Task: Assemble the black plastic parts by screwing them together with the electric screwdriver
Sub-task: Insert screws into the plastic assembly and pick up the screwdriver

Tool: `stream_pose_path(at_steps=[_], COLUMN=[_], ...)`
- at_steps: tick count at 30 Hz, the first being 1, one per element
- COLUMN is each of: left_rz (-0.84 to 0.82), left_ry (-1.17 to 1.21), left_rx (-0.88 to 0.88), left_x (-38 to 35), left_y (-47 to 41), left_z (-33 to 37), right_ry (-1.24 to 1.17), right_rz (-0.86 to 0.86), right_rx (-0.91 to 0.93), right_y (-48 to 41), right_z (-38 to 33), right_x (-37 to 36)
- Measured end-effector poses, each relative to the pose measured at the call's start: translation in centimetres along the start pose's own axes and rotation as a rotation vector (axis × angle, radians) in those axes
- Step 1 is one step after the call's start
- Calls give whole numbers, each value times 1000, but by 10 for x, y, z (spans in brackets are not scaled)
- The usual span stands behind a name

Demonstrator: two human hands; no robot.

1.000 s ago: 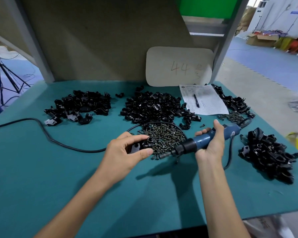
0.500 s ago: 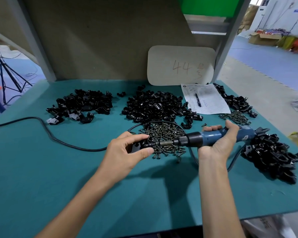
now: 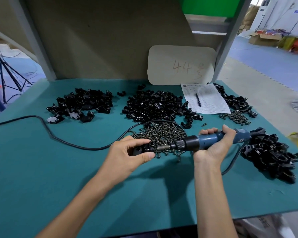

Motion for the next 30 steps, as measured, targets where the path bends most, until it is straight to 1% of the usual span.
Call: stream_pose_path(at_steps=[4,10,30], left_rz=[-18,-24,13], left_ry=[79,136,93], left_rx=[42,32,-3], left_x=[-4,-6,-5], left_y=[0,-1,-1], left_z=[-8,-9,-3], right_ry=[12,19,34], right_rz=[-17,-23,-20], right_rx=[33,56,52], right_y=[3,5,5], right_z=[-3,-7,-6], right_x=[2,-1,-3])
Point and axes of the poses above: each hand's wrist, its own y-axis away from the middle knuckle, its own x-axis out of the back of the hand, z = x × y, the point moved 8 cm from there along -y, towards the middle knuckle, and after that the axes turned 13 degrees about -z, right-handed, at the moved point
